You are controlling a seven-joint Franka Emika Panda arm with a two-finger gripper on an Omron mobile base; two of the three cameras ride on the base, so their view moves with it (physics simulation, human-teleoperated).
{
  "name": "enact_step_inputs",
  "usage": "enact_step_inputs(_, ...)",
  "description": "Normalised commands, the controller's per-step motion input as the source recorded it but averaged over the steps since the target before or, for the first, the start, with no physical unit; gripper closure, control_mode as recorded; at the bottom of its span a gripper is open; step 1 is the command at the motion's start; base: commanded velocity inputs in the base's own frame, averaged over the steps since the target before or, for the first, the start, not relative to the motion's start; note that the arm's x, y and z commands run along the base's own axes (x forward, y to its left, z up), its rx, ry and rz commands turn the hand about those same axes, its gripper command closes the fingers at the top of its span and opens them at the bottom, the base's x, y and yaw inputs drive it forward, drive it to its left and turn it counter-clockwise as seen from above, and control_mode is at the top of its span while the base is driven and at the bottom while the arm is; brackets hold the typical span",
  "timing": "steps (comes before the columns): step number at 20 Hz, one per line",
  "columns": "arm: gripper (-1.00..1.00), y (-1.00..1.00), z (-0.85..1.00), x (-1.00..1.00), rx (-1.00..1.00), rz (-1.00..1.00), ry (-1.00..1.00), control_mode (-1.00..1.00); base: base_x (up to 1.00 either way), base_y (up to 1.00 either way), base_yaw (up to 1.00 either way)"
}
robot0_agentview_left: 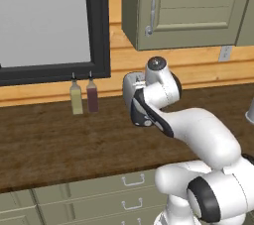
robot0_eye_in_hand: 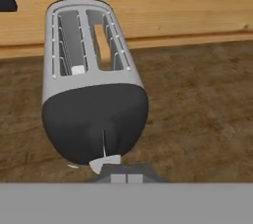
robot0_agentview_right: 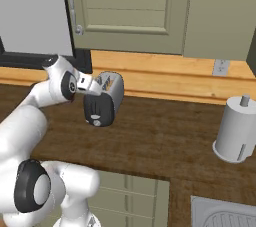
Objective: Start the toaster. Once the lever pops up, take the bread to the plate on the dining counter.
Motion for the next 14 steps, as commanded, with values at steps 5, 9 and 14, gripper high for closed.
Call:
enact_step_inputs(5, -1.0, -0.03, 0.14, 0.56, 0.0, 0.0, 0.05, -1.0, 0.0, 0.0, 0.0)
enact_step_inputs(9, -1.0, -0.04, 0.3, 0.27, 0.0, 0.0, 0.06, -1.0, 0.0, 0.0, 0.0)
enact_step_inputs(14, -1.0, 0.0, 0.1, 0.13, -0.02, 0.01, -0.08, -1.0, 0.0, 0.0, 0.0)
